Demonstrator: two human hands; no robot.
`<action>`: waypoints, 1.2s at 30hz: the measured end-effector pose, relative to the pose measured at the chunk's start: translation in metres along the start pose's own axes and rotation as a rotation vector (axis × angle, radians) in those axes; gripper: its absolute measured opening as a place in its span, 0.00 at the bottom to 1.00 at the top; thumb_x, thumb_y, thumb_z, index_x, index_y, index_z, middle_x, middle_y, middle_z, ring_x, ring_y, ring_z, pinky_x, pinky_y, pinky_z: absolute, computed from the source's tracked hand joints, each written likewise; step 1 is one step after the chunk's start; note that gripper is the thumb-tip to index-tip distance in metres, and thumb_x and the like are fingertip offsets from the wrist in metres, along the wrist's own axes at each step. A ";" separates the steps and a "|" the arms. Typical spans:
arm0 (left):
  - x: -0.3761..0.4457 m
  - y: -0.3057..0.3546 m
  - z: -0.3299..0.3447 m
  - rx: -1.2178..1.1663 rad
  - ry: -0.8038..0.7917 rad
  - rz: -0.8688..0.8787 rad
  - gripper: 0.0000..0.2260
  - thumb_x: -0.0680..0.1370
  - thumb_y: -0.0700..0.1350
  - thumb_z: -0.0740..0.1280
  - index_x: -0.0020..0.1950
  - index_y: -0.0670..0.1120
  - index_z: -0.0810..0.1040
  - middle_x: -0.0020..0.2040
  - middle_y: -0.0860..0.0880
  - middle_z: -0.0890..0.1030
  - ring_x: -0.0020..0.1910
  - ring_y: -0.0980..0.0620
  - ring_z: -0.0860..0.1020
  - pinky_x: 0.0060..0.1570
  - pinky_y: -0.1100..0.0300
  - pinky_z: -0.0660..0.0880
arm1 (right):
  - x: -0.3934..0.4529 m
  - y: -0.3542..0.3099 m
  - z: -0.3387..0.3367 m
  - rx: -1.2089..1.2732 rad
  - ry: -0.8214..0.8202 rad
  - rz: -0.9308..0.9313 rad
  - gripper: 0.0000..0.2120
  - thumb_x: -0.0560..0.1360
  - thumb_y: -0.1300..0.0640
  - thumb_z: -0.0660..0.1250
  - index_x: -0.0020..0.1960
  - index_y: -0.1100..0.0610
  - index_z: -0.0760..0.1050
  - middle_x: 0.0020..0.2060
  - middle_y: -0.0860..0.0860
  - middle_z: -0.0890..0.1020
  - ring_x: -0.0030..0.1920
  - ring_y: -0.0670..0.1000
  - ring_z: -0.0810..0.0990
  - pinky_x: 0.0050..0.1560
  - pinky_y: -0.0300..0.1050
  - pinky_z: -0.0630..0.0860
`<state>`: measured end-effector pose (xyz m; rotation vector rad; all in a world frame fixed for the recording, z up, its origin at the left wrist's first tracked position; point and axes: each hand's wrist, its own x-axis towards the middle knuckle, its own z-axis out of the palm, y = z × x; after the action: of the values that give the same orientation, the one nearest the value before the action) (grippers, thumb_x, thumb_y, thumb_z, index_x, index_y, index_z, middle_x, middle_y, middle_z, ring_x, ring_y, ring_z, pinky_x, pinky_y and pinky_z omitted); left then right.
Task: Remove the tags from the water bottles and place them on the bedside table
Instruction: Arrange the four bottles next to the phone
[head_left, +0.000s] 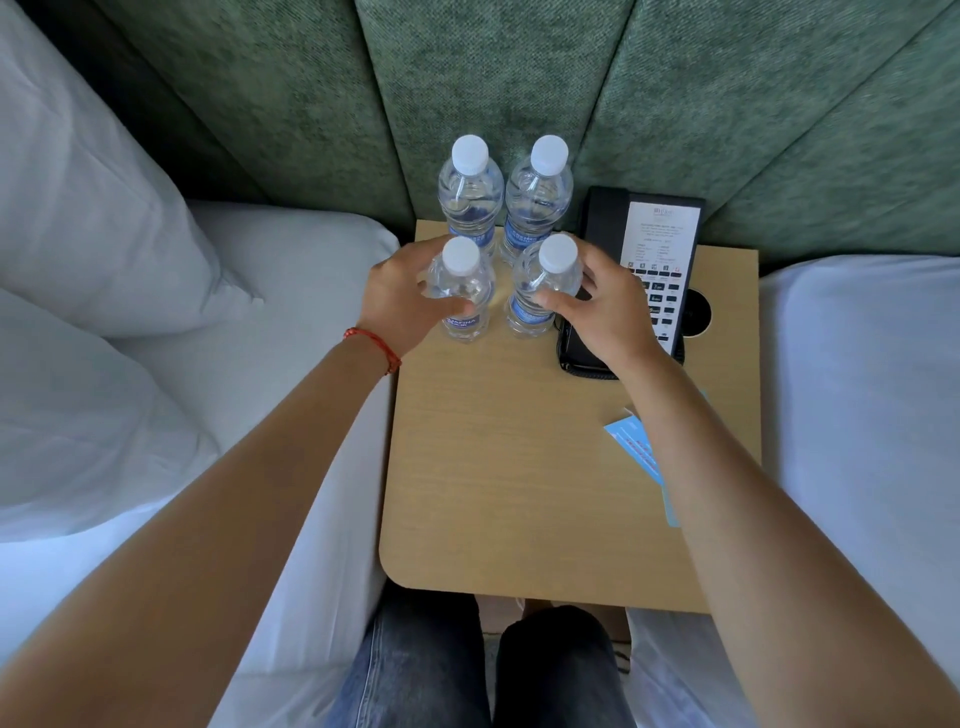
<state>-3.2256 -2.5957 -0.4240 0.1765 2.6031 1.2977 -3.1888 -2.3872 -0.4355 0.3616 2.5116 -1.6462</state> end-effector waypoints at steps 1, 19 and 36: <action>0.000 -0.001 0.000 0.000 -0.006 0.004 0.28 0.64 0.41 0.76 0.63 0.47 0.74 0.56 0.50 0.78 0.53 0.56 0.72 0.45 0.84 0.63 | 0.000 0.001 0.001 0.012 0.001 0.014 0.31 0.66 0.58 0.75 0.67 0.55 0.69 0.62 0.51 0.77 0.64 0.50 0.74 0.66 0.54 0.69; 0.024 0.006 0.011 -0.057 0.075 -0.030 0.27 0.65 0.41 0.76 0.62 0.47 0.75 0.57 0.47 0.80 0.55 0.52 0.77 0.56 0.64 0.71 | 0.016 -0.001 0.013 0.034 0.048 0.023 0.31 0.65 0.56 0.76 0.66 0.54 0.70 0.60 0.52 0.79 0.61 0.51 0.76 0.64 0.54 0.72; 0.029 0.001 0.008 -0.003 0.039 -0.042 0.27 0.65 0.43 0.76 0.63 0.49 0.74 0.56 0.47 0.81 0.53 0.46 0.77 0.48 0.70 0.67 | 0.023 -0.003 0.014 -0.003 0.051 0.015 0.32 0.66 0.55 0.75 0.68 0.54 0.68 0.62 0.53 0.77 0.63 0.51 0.75 0.65 0.54 0.71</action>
<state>-3.2513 -2.5828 -0.4318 0.0968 2.6221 1.3040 -3.2120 -2.3981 -0.4440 0.4270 2.5412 -1.6474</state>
